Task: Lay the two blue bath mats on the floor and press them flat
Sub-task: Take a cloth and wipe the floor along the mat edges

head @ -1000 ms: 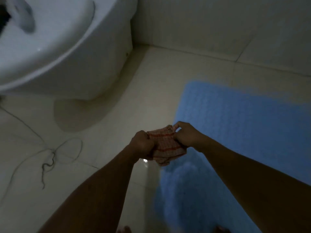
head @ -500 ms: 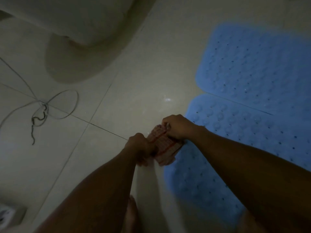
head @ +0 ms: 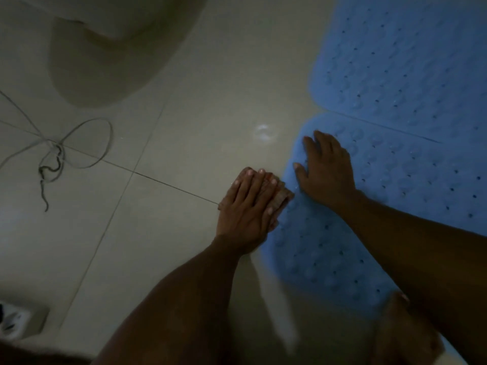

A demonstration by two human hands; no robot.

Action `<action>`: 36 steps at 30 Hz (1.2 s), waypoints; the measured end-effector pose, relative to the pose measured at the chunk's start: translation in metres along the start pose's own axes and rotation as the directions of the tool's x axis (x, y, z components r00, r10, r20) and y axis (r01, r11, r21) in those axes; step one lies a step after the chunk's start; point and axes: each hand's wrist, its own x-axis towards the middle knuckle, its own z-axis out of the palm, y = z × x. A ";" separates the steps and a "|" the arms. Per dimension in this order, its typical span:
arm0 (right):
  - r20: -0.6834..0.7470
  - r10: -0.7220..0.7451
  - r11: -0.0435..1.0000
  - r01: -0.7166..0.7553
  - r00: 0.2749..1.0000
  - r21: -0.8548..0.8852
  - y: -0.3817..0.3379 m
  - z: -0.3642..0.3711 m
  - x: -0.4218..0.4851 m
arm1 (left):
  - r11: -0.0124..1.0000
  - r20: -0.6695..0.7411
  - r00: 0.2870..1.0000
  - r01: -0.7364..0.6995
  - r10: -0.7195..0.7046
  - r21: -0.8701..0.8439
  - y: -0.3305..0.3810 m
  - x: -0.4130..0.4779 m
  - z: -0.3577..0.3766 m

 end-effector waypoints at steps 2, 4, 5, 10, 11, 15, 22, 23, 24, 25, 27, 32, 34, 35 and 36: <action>-0.035 0.032 0.999 -0.032 0.999 0.007 -0.002 0.013 -0.007 | 0.998 -0.046 0.998 0.048 -0.049 -0.031 0.003 0.003 0.000; -0.072 0.054 0.999 -0.054 0.996 0.003 -0.008 0.020 -0.010 | 0.995 -0.062 0.994 0.082 -0.086 -0.056 0.005 0.009 -0.003; -0.097 0.061 0.998 -0.062 0.993 -0.002 -0.009 0.021 -0.010 | 0.994 -0.061 0.994 0.091 -0.094 -0.060 0.006 0.013 -0.005; -0.246 0.043 0.999 -0.050 0.968 -0.020 -0.002 0.021 0.017 | 0.987 -0.066 0.988 0.133 -0.139 -0.090 -0.001 0.069 -0.010; -0.268 0.053 0.998 -0.057 0.962 -0.008 0.001 0.019 0.027 | 0.987 -0.075 0.987 0.133 -0.140 -0.087 -0.002 0.083 -0.012; -0.329 0.095 0.996 -0.089 0.940 0.032 0.017 0.010 0.064 | 0.994 -0.118 0.989 0.080 -0.088 -0.071 -0.006 0.132 -0.023; -0.342 0.142 0.985 -0.165 0.929 -0.041 0.039 0.009 0.090 | 0.987 -0.122 0.983 0.125 -0.136 -0.097 -0.009 0.216 -0.036; -0.323 0.149 0.984 -0.173 0.935 -0.047 0.038 0.009 0.090 | 0.985 -0.105 0.983 0.142 -0.151 -0.094 -0.008 0.228 -0.037; -0.311 0.157 0.982 -0.181 0.937 -0.051 0.037 0.008 0.090 | 0.982 -0.078 0.982 0.163 -0.170 -0.094 -0.006 0.237 -0.038; -0.306 0.164 0.981 -0.189 0.938 -0.053 0.036 0.007 0.089 | 0.977 -0.057 0.980 0.187 -0.193 -0.100 -0.005 0.244 -0.038; -0.304 0.176 0.978 -0.201 0.936 -0.052 0.035 0.006 0.089 | 0.972 -0.047 0.975 0.211 -0.217 -0.099 -0.003 0.250 -0.040; -0.370 0.160 0.985 -0.172 0.915 0.001 0.045 -0.006 0.108 | 0.970 -0.113 0.972 0.186 -0.204 -0.156 -0.002 0.235 -0.051; -0.394 0.178 0.982 -0.187 0.902 0.016 0.059 -0.016 0.128 | 0.961 -0.116 0.967 0.202 -0.227 -0.190 0.004 0.222 -0.050; -0.385 0.189 0.980 -0.197 0.903 0.019 0.066 -0.021 0.138 | 0.956 -0.088 0.968 0.213 -0.234 -0.200 0.007 0.218 -0.046; -0.369 0.193 0.979 -0.201 0.909 0.016 0.073 -0.025 0.148 | 0.951 -0.066 0.967 0.228 -0.246 -0.210 0.010 0.218 -0.043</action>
